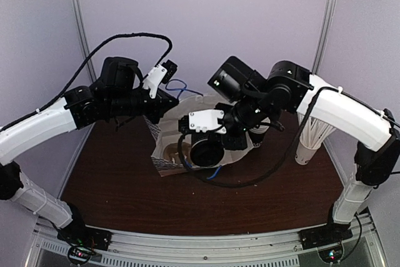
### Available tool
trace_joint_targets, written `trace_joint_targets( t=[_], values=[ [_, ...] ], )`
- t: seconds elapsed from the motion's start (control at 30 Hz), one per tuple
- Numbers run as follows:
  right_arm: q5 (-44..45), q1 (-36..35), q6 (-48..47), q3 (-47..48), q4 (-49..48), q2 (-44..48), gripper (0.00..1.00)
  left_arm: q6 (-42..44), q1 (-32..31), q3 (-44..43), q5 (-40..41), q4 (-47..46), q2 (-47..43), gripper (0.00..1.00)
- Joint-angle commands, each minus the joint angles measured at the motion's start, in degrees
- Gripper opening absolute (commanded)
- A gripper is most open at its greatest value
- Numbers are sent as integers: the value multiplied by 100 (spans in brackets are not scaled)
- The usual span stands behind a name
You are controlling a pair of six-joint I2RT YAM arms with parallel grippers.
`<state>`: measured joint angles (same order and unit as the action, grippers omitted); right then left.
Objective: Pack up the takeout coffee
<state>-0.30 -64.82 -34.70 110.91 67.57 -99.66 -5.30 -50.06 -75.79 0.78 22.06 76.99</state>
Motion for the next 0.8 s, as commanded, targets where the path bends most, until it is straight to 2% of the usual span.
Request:
trace_joint_targets(
  t=[0.0,0.23,0.4,0.57,0.77],
  values=[
    [-1075,502,567,639,107,300,0,297,462,-416,-435,3,328,0],
    [-2744,1382,1382,1782,142,193,0,334,709,-920,-449,142,859,0],
    [-3696,1613,1850,1842,54,457,0,347,937,-1207,-479,245,1216,0],
    [-4416,1680,2315,1131,-203,1118,0,324,1106,-1322,-427,224,1377,0],
    [-5290,1856,2788,-650,-617,1736,2,330,1174,-1491,-356,184,1508,0]
  ],
)
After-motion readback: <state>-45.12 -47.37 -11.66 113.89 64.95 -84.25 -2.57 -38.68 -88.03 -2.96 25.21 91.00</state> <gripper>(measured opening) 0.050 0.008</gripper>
